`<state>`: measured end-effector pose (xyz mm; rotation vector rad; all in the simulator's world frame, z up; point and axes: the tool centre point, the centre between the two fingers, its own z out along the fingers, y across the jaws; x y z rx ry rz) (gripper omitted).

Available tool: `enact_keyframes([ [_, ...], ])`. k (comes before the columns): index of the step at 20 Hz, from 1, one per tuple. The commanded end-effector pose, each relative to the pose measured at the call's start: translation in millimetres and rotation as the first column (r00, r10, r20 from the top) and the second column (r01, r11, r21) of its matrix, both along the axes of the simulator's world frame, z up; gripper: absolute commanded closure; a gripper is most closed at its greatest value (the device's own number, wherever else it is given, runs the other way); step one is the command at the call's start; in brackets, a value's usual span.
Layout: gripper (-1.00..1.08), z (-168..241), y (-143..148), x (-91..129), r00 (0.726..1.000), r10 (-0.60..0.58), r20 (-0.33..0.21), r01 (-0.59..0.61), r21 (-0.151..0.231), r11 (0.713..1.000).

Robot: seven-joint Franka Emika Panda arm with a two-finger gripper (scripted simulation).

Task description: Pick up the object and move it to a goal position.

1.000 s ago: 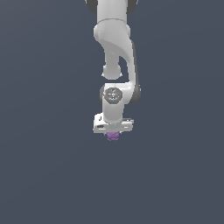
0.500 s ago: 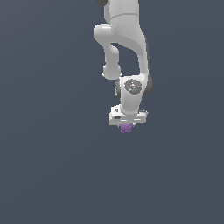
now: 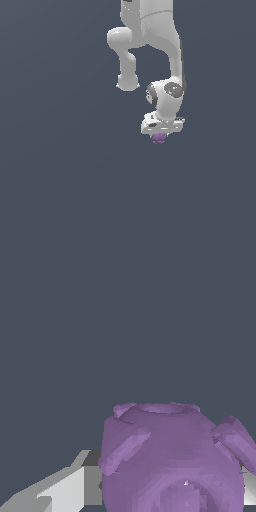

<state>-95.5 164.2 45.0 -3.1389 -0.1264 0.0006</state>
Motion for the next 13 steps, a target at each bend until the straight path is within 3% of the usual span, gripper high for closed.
enact_keyframes([
  [1, 1.08, 1, 13, -8, 1.0, -0.002, 0.0, 0.002, 0.0, 1.0],
  [7, 1.08, 1, 30, -16, 1.0, -0.002, 0.0, 0.002, 0.0, 1.0],
  [13, 1.08, 1, 28, -14, 1.0, -0.002, 0.0, 0.002, 0.0, 1.0],
])
